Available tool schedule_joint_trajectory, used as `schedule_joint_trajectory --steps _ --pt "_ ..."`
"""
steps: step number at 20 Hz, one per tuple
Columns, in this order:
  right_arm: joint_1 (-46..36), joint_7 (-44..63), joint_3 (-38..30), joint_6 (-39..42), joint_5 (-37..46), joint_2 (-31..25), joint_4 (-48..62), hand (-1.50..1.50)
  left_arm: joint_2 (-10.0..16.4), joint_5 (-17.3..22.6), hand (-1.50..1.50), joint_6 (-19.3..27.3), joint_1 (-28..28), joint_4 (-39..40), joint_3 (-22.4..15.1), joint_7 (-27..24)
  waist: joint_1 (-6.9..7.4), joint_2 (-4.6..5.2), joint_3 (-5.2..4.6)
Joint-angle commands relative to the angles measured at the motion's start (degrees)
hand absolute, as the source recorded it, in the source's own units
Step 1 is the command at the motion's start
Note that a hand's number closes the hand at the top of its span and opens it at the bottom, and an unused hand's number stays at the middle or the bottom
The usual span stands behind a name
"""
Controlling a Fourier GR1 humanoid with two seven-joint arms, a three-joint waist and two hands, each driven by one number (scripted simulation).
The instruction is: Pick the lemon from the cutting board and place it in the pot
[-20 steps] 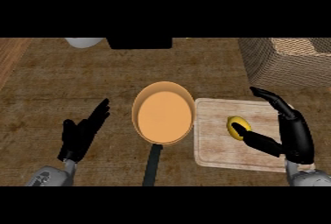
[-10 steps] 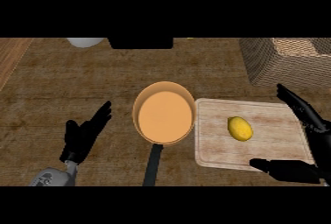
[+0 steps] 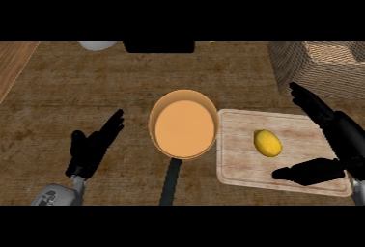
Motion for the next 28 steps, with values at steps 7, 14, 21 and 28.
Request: schedule_joint_trajectory --steps 7,14,21,28 --pt "-2.80 -0.96 5.53 13.27 3.99 -0.01 15.33 -1.50 -0.56 -1.31 0.00 -1.54 1.01 -0.36 2.49 1.07 -0.25 -0.02 0.06" --pt "-1.69 -17.88 -1.35 11.96 10.84 1.49 28.83 -1.50 -2.94 -3.47 0.00 -2.28 -0.19 -0.41 4.18 2.89 -0.30 0.00 0.10" --pt "-2.90 -24.47 -6.86 20.09 7.38 3.36 33.78 -1.50 -4.57 -5.65 0.00 -4.22 -0.15 -2.15 5.92 6.16 -0.47 -0.01 0.08" --pt "-2.61 -29.81 -9.05 23.72 3.21 8.71 38.40 -1.50 -5.56 -7.26 0.00 -6.08 2.60 -0.29 6.83 0.89 -0.39 -0.02 0.07"
